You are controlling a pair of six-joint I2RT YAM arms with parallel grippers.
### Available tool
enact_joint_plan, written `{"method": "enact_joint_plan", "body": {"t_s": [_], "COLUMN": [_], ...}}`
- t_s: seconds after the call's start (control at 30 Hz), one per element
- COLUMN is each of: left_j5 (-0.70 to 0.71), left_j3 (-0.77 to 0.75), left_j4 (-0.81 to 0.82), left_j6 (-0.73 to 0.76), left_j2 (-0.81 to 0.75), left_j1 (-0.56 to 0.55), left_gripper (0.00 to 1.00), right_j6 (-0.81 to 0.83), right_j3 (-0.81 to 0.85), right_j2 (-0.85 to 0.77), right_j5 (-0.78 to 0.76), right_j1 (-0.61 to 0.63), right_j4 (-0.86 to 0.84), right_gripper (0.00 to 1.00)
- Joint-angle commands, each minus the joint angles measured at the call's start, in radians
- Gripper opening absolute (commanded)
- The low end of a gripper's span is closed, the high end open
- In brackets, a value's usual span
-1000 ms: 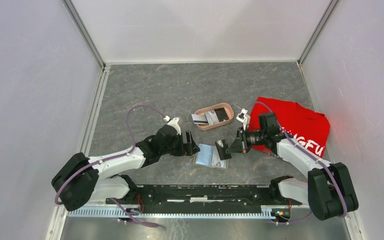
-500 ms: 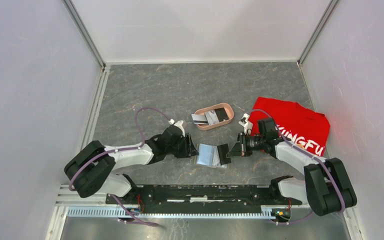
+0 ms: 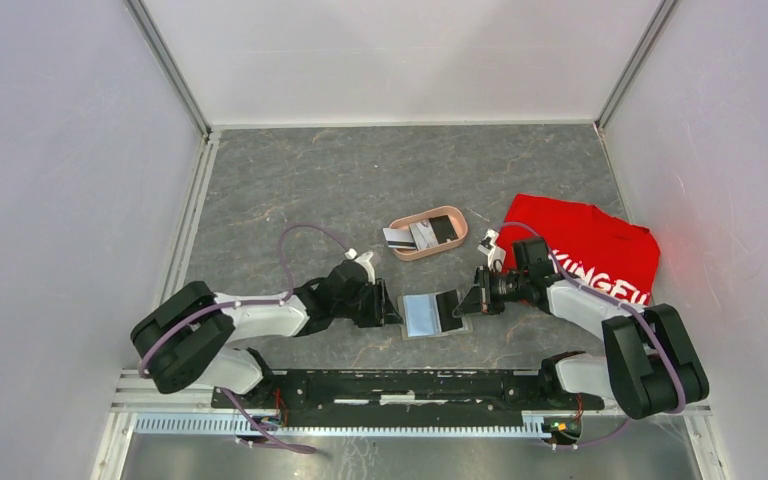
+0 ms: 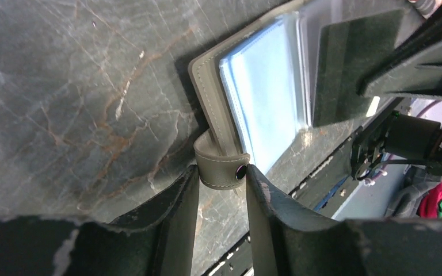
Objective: Put the credit cards into the card holder
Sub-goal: Insert the credit card into the card holder.
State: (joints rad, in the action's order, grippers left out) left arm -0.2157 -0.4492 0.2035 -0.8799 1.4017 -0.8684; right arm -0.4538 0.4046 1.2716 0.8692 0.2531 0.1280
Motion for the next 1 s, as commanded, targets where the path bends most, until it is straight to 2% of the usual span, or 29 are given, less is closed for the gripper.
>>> {"method": "enact_joint_plan", "body": {"t_s": [0.0,0.1,0.3,0.43,0.53,0.6,0.67,0.73,0.77,0.97], "left_j5": [0.018,0.116,0.248,0.187,0.113,0.062,0.021,-0.005,-0.016,-0.045], "left_j3": [0.033,0.043,0.051,0.089,0.090,0.073,0.063,0.046,0.037,0.011], "left_j4": [0.038,-0.020,-0.092,0.064,0.197,0.249,0.308,0.355,0.366,0.401], "left_j6": [-0.060,-0.040,0.038,0.061,0.055,0.056,0.050,0.041,0.038,0.035], "left_j2": [-0.089,-0.168,-0.348,-0.394,-0.331,-0.268,-0.208,-0.149,-0.109,0.002], "left_j1": [-0.016,-0.015,-0.015,-0.015,-0.015,-0.015,-0.015,-0.015,-0.015,-0.015], "left_gripper": [0.43,0.47,0.61,0.81,0.87,0.84,0.73,0.55,0.51,0.43], "right_j6": [0.045,0.033,0.005,-0.005,-0.007,-0.004,0.001,0.004,0.007,0.012], "right_j3": [0.034,0.017,0.034,0.036,0.044,0.046,0.045,0.048,0.051,0.063], "right_j2": [-0.025,-0.030,0.019,0.048,0.060,0.065,0.070,0.080,0.087,0.110], "right_j5": [-0.049,-0.047,-0.002,0.005,0.007,0.006,0.000,-0.004,-0.004,-0.012], "right_j1": [-0.004,-0.004,-0.001,0.017,0.034,0.038,0.039,0.042,0.042,0.044], "right_j4": [0.028,-0.004,-0.051,-0.077,-0.082,-0.082,-0.080,-0.076,-0.075,-0.067], "right_gripper": [0.00,0.00,0.00,0.00,0.00,0.00,0.00,0.00,0.00,0.00]}}
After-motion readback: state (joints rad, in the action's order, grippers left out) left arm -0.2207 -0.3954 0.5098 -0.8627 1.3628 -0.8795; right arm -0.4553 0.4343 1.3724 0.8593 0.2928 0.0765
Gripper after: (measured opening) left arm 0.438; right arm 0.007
